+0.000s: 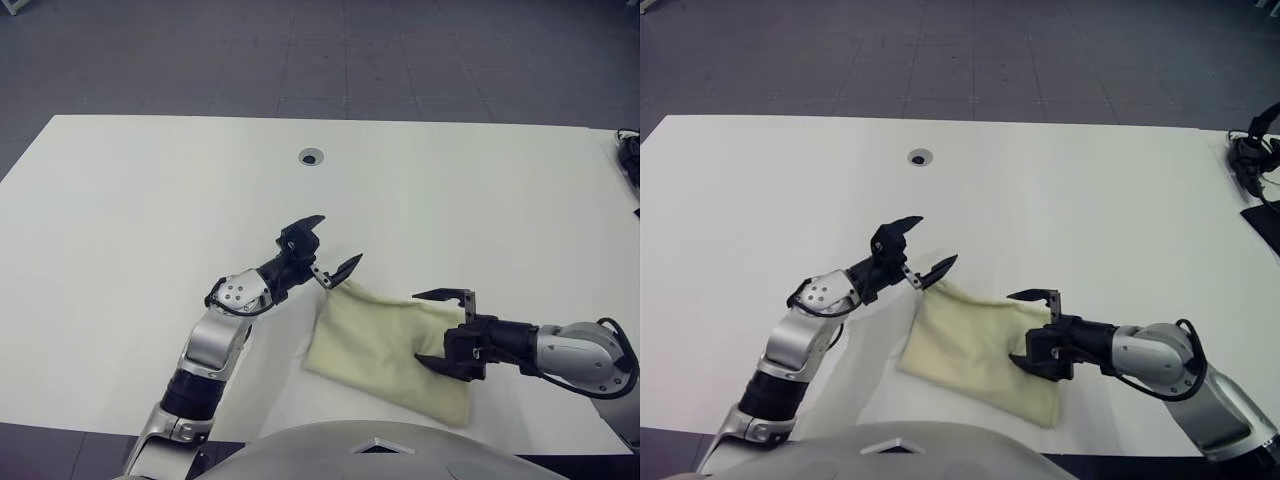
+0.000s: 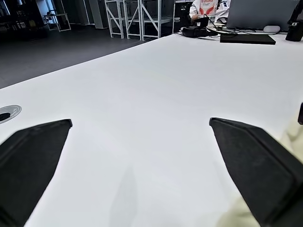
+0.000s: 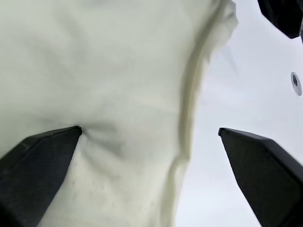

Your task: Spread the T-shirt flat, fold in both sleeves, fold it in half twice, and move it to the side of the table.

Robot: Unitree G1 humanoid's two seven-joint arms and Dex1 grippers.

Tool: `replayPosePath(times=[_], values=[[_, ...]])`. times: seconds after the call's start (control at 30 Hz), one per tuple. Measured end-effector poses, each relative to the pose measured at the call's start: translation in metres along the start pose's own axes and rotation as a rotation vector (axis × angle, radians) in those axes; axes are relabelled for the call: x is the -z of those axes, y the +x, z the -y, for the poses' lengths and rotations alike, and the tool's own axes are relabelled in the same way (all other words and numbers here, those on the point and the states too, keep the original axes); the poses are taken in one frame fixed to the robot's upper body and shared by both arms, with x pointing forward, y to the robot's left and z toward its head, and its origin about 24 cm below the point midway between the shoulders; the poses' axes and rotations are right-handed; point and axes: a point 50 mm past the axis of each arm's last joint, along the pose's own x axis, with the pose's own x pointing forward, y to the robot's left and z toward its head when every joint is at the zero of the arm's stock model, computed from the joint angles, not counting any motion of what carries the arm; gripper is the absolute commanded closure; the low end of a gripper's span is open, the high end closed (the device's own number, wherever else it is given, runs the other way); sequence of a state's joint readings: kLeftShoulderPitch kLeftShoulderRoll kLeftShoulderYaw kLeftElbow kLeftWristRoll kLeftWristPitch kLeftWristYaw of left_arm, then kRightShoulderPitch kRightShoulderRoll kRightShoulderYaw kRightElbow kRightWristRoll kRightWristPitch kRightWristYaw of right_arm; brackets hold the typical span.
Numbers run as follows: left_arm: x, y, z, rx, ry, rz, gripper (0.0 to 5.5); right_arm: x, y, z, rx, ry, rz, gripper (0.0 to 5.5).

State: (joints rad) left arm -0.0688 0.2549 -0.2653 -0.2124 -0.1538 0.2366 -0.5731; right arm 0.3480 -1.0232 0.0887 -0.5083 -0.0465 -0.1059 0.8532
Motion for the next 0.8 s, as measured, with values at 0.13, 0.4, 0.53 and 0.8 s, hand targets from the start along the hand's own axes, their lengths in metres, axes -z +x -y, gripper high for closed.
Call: replayPosePath(times=[0.13,0.4,0.53,0.8], values=[[-0.010,-0.002,0.006,0.057,-0.033,0.056,0.10,-0.001,-0.003,0.010,0.017,-0.015,-0.009,0.11],[-0.010,-0.001,0.043,0.319,-0.033,0.042,0.10,0.005,-0.002,0.002,-0.022,-0.014,-0.028,0.11],[0.007,0.009,0.043,0.333,0.009,-0.060,0.10,0.005,0.000,0.002,-0.026,-0.027,-0.026,0.11],[0.033,0.016,0.019,0.231,0.111,-0.172,0.10,0.004,0.002,0.000,-0.035,-0.036,-0.017,0.11]])
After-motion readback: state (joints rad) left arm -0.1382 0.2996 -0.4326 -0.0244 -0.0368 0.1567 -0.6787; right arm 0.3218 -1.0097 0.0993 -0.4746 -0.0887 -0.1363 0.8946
